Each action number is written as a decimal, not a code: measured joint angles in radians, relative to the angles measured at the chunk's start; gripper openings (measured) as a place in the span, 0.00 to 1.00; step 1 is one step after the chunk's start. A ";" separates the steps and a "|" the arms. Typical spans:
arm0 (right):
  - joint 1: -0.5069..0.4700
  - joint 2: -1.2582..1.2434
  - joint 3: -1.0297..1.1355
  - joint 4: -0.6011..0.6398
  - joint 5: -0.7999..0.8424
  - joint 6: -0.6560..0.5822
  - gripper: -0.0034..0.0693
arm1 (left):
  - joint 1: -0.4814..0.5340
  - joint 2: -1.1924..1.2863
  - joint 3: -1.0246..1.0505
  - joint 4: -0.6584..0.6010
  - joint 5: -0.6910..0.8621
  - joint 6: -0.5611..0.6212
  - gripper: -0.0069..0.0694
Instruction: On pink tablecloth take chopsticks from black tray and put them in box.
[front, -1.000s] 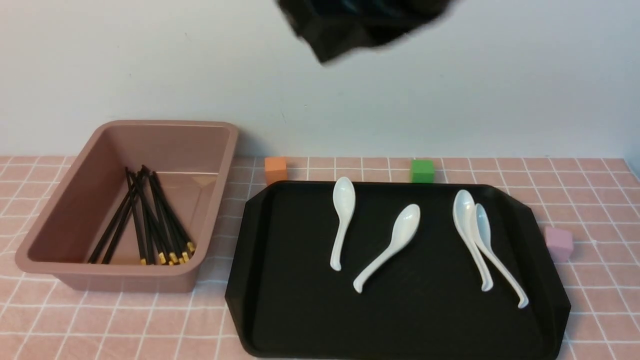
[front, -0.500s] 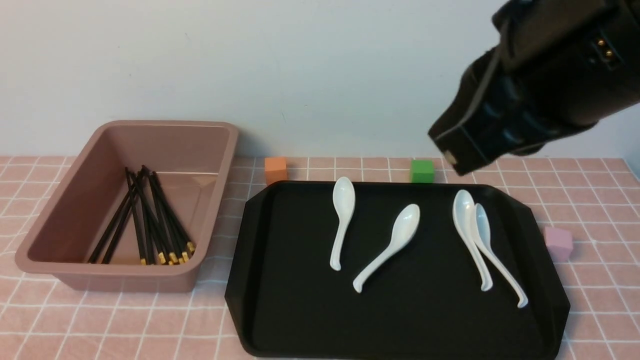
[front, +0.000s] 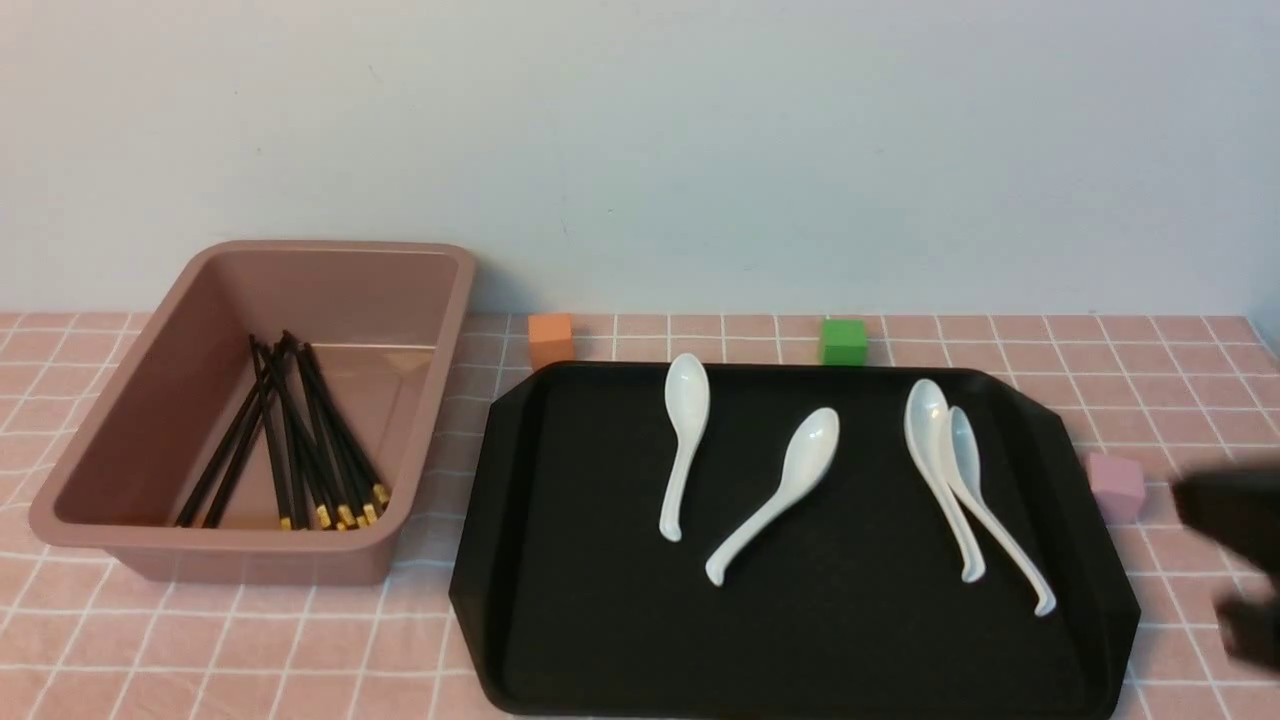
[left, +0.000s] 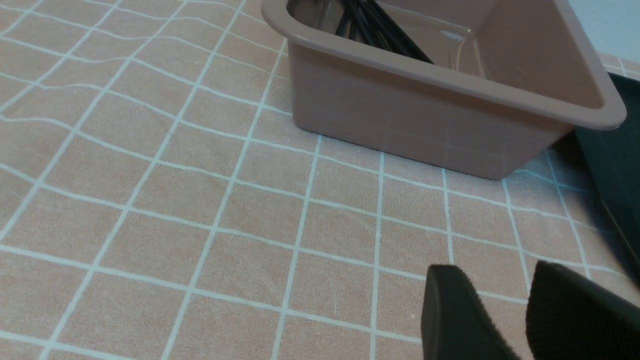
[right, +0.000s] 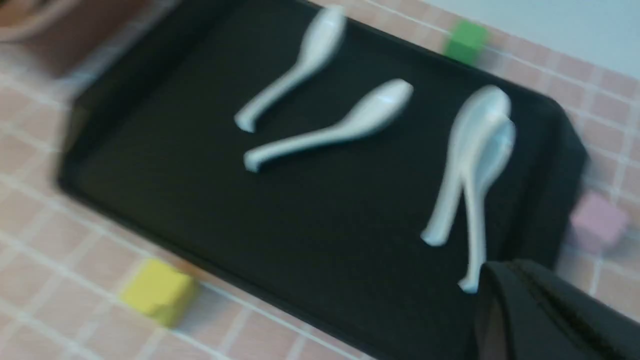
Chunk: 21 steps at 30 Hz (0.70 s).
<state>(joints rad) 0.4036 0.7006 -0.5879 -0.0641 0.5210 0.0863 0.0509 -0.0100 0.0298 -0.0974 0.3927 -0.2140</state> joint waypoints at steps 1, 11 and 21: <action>-0.041 -0.065 0.096 0.000 -0.058 0.000 0.03 | 0.000 0.000 0.000 0.000 0.000 0.000 0.40; -0.232 -0.569 0.600 0.001 -0.246 0.000 0.03 | 0.000 0.000 0.000 0.000 0.000 0.000 0.40; -0.245 -0.710 0.604 -0.011 -0.134 -0.003 0.03 | 0.000 0.000 0.000 0.000 0.000 0.000 0.40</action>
<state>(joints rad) 0.1589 -0.0094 0.0159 -0.0746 0.3868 0.0836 0.0509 -0.0100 0.0298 -0.0974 0.3927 -0.2140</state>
